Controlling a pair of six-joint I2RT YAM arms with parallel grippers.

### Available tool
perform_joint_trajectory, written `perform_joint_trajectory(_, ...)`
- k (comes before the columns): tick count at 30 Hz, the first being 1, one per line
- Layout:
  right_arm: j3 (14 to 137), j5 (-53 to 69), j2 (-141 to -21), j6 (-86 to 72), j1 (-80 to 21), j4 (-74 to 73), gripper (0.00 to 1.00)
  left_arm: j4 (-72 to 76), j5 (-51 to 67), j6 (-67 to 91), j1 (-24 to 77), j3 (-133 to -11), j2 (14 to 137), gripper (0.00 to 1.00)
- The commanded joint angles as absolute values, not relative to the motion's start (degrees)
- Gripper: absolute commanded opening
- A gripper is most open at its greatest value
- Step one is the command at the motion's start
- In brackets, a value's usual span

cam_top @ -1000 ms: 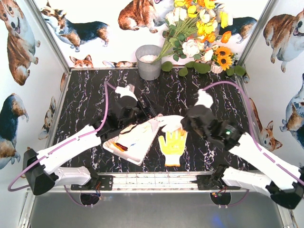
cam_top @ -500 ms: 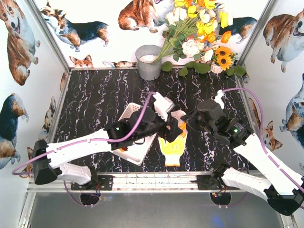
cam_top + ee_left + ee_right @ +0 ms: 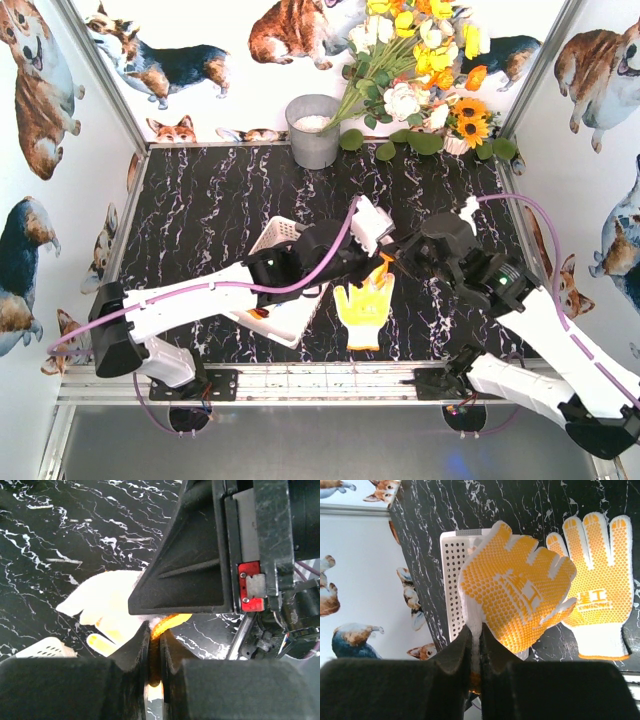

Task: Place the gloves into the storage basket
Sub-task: Pair the glove with the glove.

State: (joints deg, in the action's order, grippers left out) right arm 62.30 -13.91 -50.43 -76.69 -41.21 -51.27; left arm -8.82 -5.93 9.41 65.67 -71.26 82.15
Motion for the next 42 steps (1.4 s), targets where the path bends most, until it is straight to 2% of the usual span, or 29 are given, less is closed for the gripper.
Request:
perform_joint_trajectory(1, 61.35, -16.9, -47.13, -75.5, -40.69, -50.27, 0.17, -10.87, -5.21, 5.05, 65.74, -76.35, 84.42, 0.0)
perform_joint_trajectory(3, 60.78, -15.64, -47.1, -73.13, -39.45, -50.21, 0.33, -13.6, -6.07, 2.2, 65.74, -77.83, 85.43, 0.0)
perform_joint_trajectory(9, 58.13, -11.15, -47.01, -68.75, -33.22, -49.24, 0.55, -18.01, -9.75, -7.78, 65.74, -79.7, 86.93, 0.0)
perform_joint_trajectory(15, 51.17, 0.0, -45.27, -72.0, -24.94, -40.93, 0.63, -18.31, -9.45, -15.72, 65.74, -80.17, 88.49, 0.0)
perform_joint_trajectory(19, 48.61, 3.47, -45.12, -74.82, -22.59, -38.86, 0.74, -18.28, -9.47, -19.92, 65.74, -80.57, 90.04, 0.0)
perform_joint_trajectory(25, 44.89, 2.7, -45.19, -81.46, -21.4, -36.01, 0.78, -14.57, -8.91, -25.61, 65.74, -78.2, 90.09, 0.0)
perform_joint_trajectory(30, 40.35, 7.51, -48.43, -85.99, -21.45, -28.89, 0.77, -12.95, -7.32, -27.49, 65.74, -78.12, 89.96, 0.0)
perform_joint_trajectory(42, 38.62, 5.46, -56.78, -81.46, -20.75, -22.76, 0.65, -13.46, -5.54, -31.8, 65.74, -77.78, 89.24, 0.0)
